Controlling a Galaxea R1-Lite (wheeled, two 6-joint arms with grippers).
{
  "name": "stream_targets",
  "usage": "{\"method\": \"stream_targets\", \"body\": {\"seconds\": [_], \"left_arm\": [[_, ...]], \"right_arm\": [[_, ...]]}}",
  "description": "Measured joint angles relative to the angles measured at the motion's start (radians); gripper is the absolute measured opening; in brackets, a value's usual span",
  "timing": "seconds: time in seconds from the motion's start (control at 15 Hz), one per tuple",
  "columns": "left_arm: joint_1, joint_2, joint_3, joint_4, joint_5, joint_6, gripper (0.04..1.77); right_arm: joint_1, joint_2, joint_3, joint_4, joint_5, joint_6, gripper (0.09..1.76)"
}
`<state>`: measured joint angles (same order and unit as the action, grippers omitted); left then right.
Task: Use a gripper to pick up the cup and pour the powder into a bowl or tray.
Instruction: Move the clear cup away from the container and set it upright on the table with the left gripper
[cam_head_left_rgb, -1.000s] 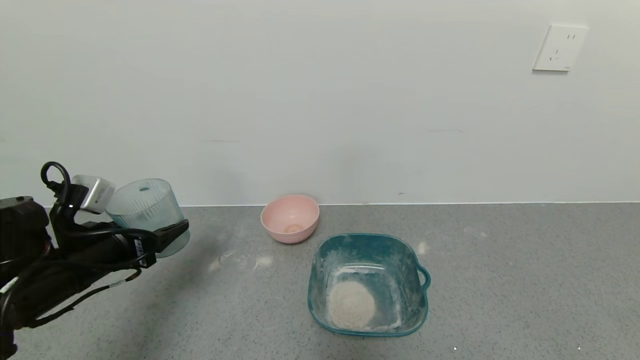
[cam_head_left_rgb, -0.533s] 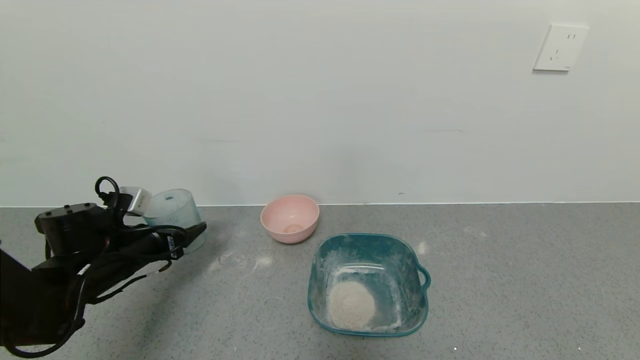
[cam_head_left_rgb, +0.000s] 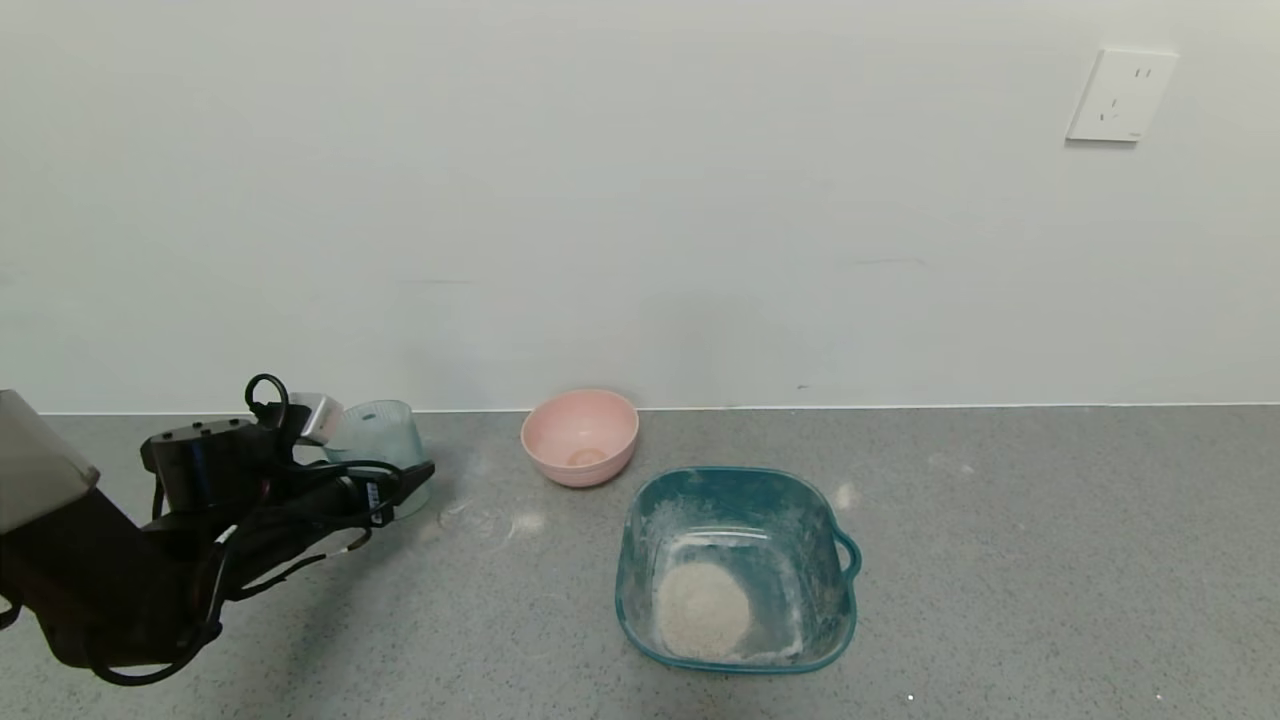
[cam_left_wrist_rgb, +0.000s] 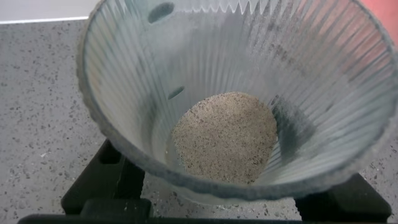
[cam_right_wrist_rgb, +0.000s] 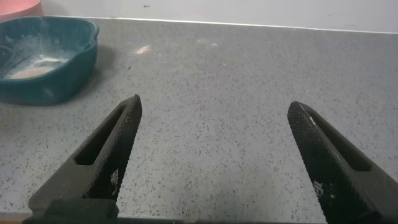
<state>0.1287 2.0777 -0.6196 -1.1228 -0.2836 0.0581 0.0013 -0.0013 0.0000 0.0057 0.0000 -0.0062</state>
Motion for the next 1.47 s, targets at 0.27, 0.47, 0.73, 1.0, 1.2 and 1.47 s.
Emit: {"method": "stream_targets", "body": {"seconds": [0.27, 0.47, 0.73, 1.0, 1.2, 1.47], "left_arm": [[-0.003, 0.035, -0.007, -0.004, -0.001, 0.000, 1.29], [-0.005, 0.064, -0.009, -0.047, -0.004, -0.007, 1.29], [-0.019, 0.113, -0.005, -0.106, -0.003, -0.013, 1.29], [-0.024, 0.131, -0.001, -0.110, -0.003, -0.011, 1.29], [-0.024, 0.137, 0.001, -0.110, -0.003, -0.011, 1.29], [-0.026, 0.143, 0.001, -0.110, -0.003, -0.012, 1.29]], "right_arm": [[0.000, 0.000, 0.000, 0.000, 0.000, 0.000, 1.71], [0.000, 0.000, 0.000, 0.000, 0.000, 0.000, 1.71], [0.000, 0.000, 0.000, 0.000, 0.000, 0.000, 1.71], [0.000, 0.000, 0.000, 0.000, 0.000, 0.000, 1.71], [0.000, 0.000, 0.000, 0.000, 0.000, 0.000, 1.71], [0.000, 0.000, 0.000, 0.000, 0.000, 0.000, 1.71]]}}
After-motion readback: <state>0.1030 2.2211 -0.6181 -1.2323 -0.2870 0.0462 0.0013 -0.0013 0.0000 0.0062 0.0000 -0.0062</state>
